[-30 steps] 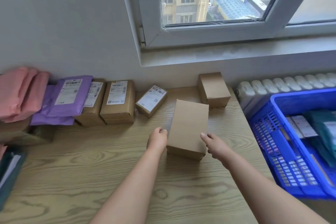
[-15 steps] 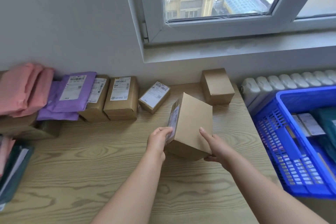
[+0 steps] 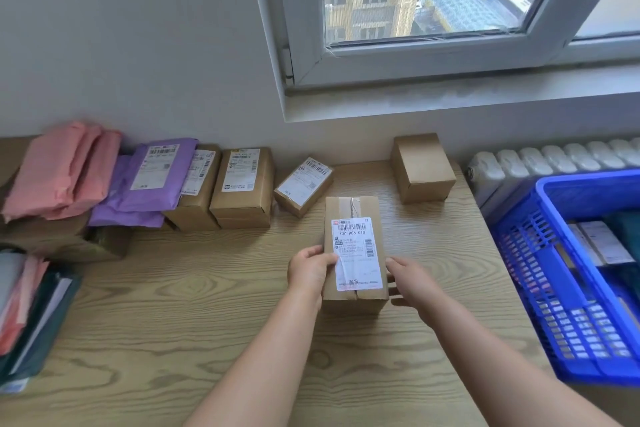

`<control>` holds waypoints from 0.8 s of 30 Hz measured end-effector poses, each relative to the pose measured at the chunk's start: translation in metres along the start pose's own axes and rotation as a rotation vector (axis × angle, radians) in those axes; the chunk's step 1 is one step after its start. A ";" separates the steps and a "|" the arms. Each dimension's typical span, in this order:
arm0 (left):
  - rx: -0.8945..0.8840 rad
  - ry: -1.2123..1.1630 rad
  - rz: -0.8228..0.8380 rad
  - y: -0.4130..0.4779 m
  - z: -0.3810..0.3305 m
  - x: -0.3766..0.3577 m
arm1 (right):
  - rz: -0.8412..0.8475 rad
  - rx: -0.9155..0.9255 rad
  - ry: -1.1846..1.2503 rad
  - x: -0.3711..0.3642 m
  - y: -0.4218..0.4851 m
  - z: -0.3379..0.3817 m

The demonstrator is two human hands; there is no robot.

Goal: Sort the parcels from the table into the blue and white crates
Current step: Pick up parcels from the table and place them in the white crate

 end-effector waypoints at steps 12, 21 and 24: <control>-0.002 0.035 0.184 0.011 0.025 0.007 | 0.090 0.058 0.026 -0.001 -0.005 -0.011; 0.005 0.115 0.256 0.005 0.031 0.004 | 0.136 0.014 0.110 -0.002 -0.005 -0.016; 0.066 0.102 0.288 0.001 0.033 0.004 | 0.147 -0.006 0.151 -0.001 -0.009 -0.018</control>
Point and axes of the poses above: each hand's wrist, its own y-axis towards the middle knuckle, its own x-axis out of the back of the hand, z = x × y, the point moved 2 cm from there along y, towards the middle knuckle, and after that the axes turned 7 degrees about y, right-handed, at the moved point
